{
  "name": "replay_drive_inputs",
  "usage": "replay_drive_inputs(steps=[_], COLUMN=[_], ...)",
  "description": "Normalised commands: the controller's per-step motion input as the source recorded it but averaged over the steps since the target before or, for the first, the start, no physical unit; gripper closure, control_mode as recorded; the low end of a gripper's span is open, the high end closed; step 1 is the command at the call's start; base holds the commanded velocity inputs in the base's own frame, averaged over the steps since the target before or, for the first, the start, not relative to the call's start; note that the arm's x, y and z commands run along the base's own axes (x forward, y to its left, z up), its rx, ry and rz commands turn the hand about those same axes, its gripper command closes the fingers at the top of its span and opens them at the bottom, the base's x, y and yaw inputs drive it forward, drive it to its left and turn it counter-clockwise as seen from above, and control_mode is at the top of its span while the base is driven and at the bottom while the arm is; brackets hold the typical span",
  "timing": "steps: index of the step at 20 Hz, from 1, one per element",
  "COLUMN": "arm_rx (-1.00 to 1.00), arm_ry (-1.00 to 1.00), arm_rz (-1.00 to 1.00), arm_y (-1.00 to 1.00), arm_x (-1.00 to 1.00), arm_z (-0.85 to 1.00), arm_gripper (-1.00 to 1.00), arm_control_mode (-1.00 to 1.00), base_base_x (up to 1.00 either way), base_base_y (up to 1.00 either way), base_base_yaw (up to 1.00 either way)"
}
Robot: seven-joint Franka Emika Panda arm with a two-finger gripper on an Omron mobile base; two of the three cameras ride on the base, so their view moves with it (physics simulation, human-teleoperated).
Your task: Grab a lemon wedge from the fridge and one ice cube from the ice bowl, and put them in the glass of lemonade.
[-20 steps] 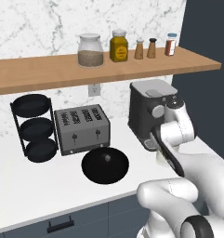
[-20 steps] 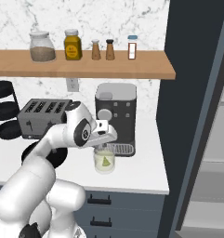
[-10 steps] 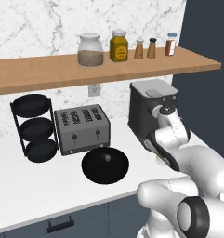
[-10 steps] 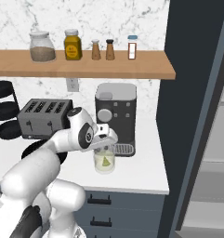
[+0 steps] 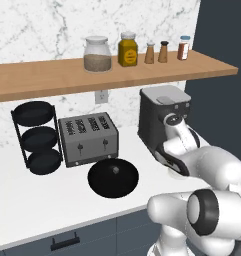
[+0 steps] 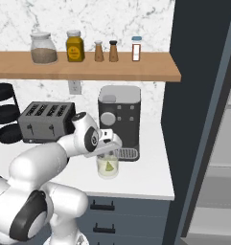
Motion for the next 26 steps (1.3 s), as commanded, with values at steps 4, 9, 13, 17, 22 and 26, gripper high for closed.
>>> replay_drive_inputs(steps=[4, 9, 13, 17, 22, 26], arm_rx=[0.0, 0.0, 0.0, 0.0, -0.01, 0.0], arm_ry=[0.0, 0.0, 0.0, -0.05, -0.27, -0.4], arm_rz=[0.0, 0.0, 0.0, 0.0, 0.01, 0.02], arm_y=[0.0, 0.0, 0.0, 0.0, 0.27, 0.6], arm_x=[0.0, -0.01, -0.33, -0.55, -0.89, -0.85], arm_z=[0.11, 0.17, 0.37, 0.42, 0.37, 0.45], arm_gripper=[-1.0, -1.0, -1.0, -1.0, -1.0, -1.0], arm_control_mode=[-1.0, -1.0, -1.0, -1.0, -1.0, -1.0], base_base_x=[0.0, 0.0, 0.0, 0.0, 0.0, 0.0], base_base_y=[0.0, 0.0, 0.0, 0.0, 0.0, 0.0], base_base_yaw=[0.0, 0.0, 0.0, 0.0, 0.0, 0.0])
